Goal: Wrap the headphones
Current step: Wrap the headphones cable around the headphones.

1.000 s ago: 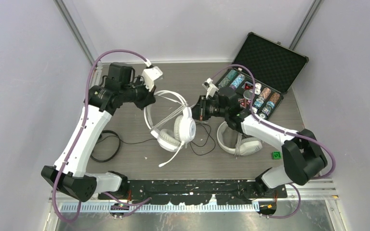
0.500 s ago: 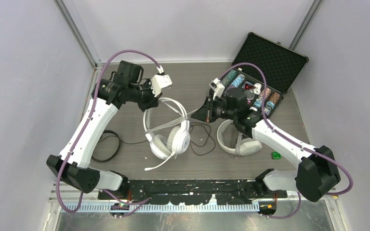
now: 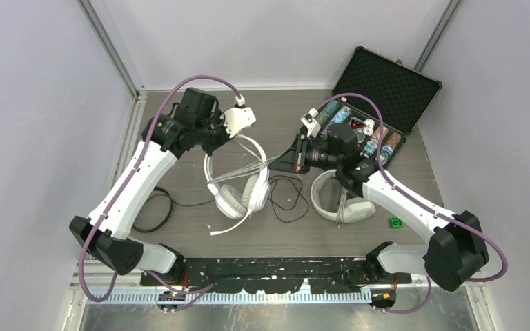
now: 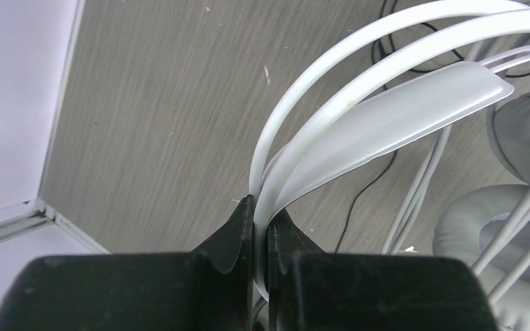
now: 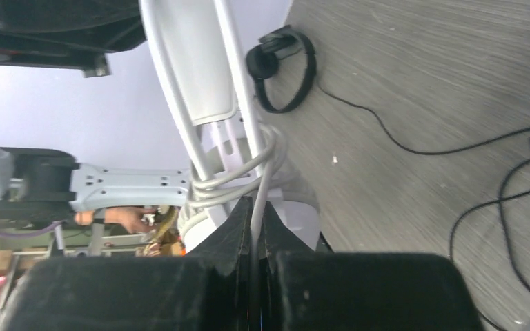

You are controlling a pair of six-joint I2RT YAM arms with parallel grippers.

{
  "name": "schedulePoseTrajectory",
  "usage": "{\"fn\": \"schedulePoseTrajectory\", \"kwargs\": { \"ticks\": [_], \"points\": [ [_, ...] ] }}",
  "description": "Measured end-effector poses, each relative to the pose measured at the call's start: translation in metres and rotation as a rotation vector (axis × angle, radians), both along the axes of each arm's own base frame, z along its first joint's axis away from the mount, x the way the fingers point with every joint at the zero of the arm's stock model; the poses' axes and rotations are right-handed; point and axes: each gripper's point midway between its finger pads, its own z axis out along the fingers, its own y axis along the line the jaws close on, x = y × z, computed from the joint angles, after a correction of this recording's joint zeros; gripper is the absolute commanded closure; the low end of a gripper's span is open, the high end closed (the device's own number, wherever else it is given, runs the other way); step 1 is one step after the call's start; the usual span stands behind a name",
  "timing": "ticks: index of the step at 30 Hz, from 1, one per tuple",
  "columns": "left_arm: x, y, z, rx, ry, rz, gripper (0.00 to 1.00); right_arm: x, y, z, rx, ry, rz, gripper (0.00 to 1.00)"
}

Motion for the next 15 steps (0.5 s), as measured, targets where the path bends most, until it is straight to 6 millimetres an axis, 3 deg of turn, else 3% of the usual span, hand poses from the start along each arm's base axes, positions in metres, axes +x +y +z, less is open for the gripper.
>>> {"fn": "schedulePoseTrajectory", "kwargs": {
  "ticks": [4,8,15],
  "points": [
    [0.006,0.001,0.003,0.026,-0.041,0.021,1.00,-0.004,0.004,0.014,0.073,0.039,0.019,0.97],
    [0.010,-0.001,0.007,0.051,-0.078,0.022,1.00,-0.010,0.005,0.016,0.102,0.091,0.041,0.98],
    [0.014,-0.001,0.010,0.070,-0.111,0.029,1.00,-0.016,0.007,0.026,0.181,0.148,0.066,0.92]
  ]
}}
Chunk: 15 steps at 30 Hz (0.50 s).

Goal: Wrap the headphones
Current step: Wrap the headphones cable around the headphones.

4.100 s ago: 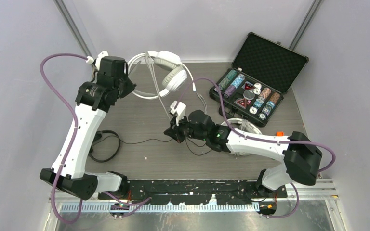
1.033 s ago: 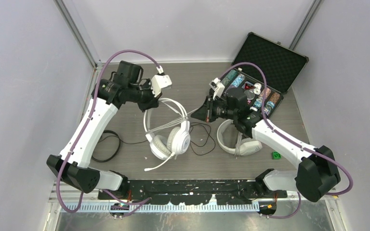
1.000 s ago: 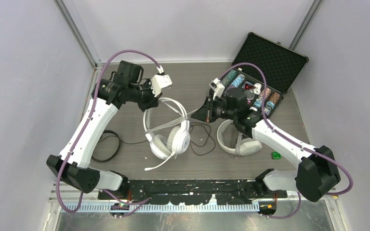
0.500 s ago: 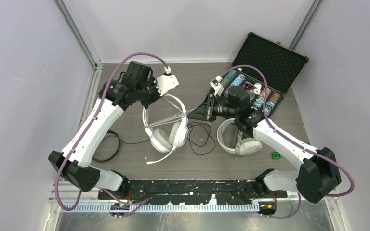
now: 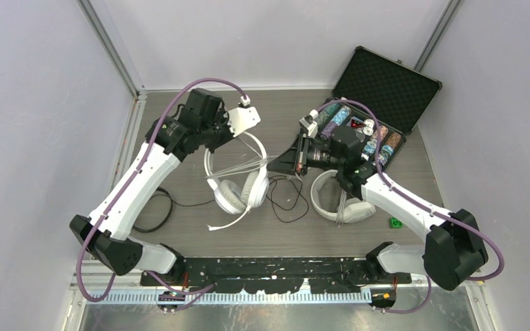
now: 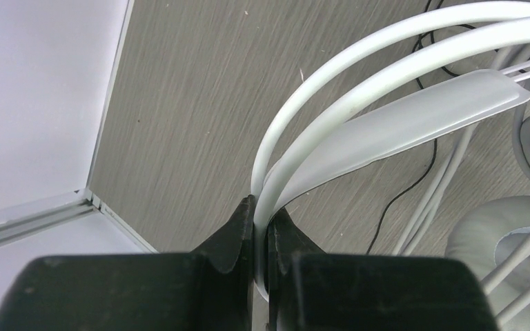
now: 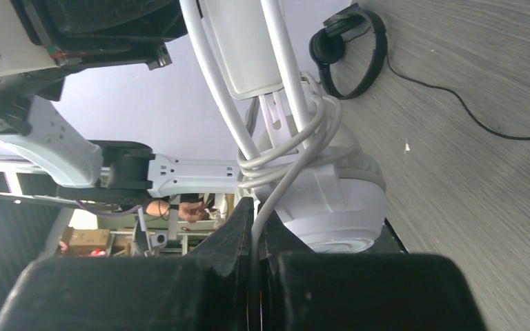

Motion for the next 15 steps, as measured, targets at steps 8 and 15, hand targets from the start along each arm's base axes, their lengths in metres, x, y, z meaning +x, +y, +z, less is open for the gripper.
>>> {"fn": "schedulePoseTrajectory", "kwargs": {
  "ticks": [8,15],
  "points": [
    [0.005,0.001,-0.001,-0.011,-0.024,0.037,1.00,0.002,0.006,0.007,0.048,0.032,0.011,0.89],
    [0.007,0.011,-0.001,-0.006,-0.034,0.116,1.00,0.005,0.021,0.006,0.058,0.049,0.039,0.89]
  ]
}}
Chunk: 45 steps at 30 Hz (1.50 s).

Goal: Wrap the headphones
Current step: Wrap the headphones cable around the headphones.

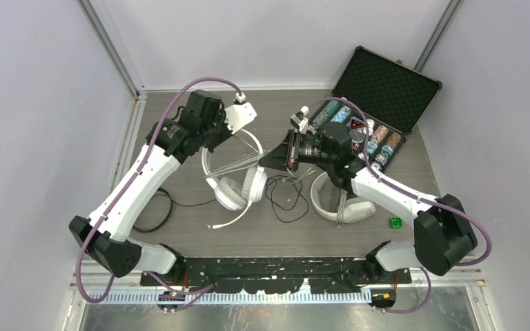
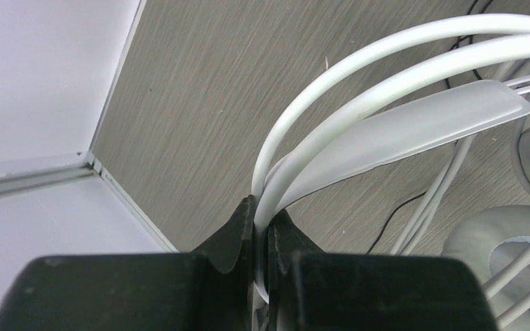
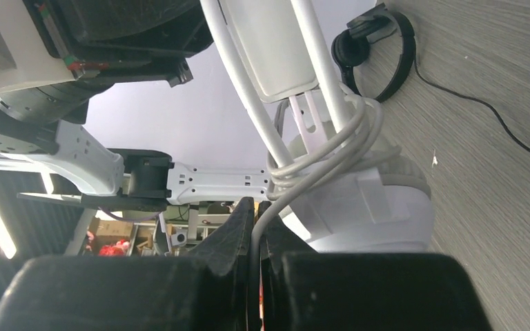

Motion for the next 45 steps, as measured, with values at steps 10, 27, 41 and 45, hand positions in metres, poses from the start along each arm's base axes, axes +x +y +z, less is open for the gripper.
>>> {"fn": "schedulePoseTrajectory", "kwargs": {
  "ticks": [10,27,41,45],
  "points": [
    [0.003,0.016,-0.001,-0.044,-0.026,0.173,1.00,0.027,0.020,0.012,0.021,-0.003,0.009,0.89],
    [0.009,0.026,-0.013,-0.081,0.001,0.365,1.00,0.039,0.026,0.026,-0.034,-0.019,-0.014,0.86],
    [-0.005,0.025,-0.015,-0.246,0.049,0.513,1.00,0.032,0.036,0.044,-0.034,-0.038,0.003,0.84],
    [-0.008,0.023,-0.015,-0.298,0.077,0.568,1.00,0.030,0.045,0.049,-0.034,-0.073,0.018,0.82]
  ]
}}
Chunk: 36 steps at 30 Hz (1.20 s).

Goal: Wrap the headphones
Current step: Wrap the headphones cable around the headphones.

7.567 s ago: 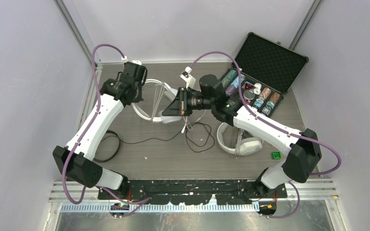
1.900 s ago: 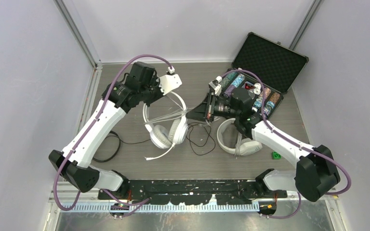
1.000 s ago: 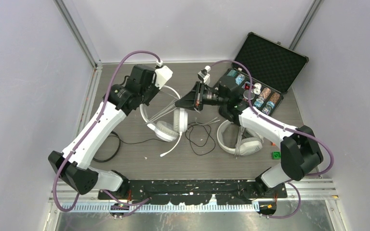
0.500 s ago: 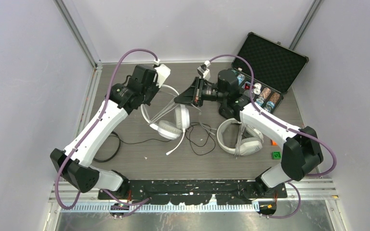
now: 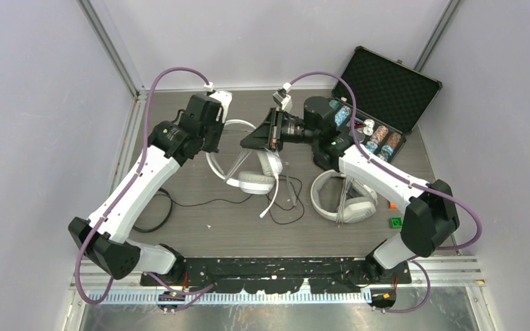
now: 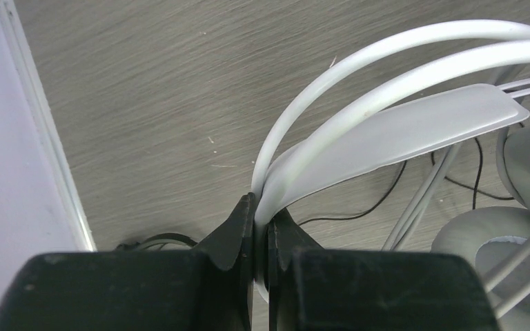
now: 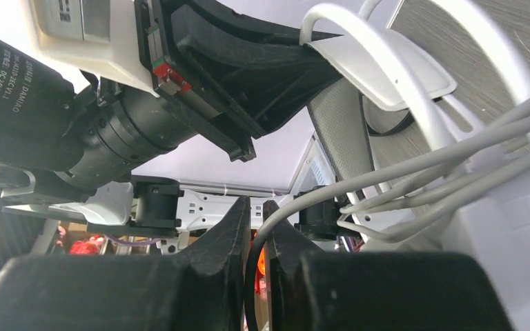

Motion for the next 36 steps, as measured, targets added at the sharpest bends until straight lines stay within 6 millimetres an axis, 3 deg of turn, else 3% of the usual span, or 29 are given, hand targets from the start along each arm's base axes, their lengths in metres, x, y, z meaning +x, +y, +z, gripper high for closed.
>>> {"fn": "schedulePoseTrajectory", "kwargs": {
  "ticks": [9,17,28,36],
  "points": [
    [-0.001,-0.003,-0.001,-0.110,0.009,0.123,1.00,0.001,0.005,0.002,-0.017,-0.036,0.003,0.82],
    [0.004,0.012,0.012,-0.115,-0.047,0.245,1.00,-0.002,0.009,0.002,-0.034,-0.051,0.009,0.82],
    [0.014,0.028,0.029,-0.112,-0.123,0.373,1.00,-0.028,0.026,0.007,-0.043,-0.074,0.065,0.82],
    [0.020,0.034,0.044,-0.172,-0.174,0.459,1.00,-0.040,0.038,-0.007,-0.099,-0.109,0.063,0.82]
  ]
}}
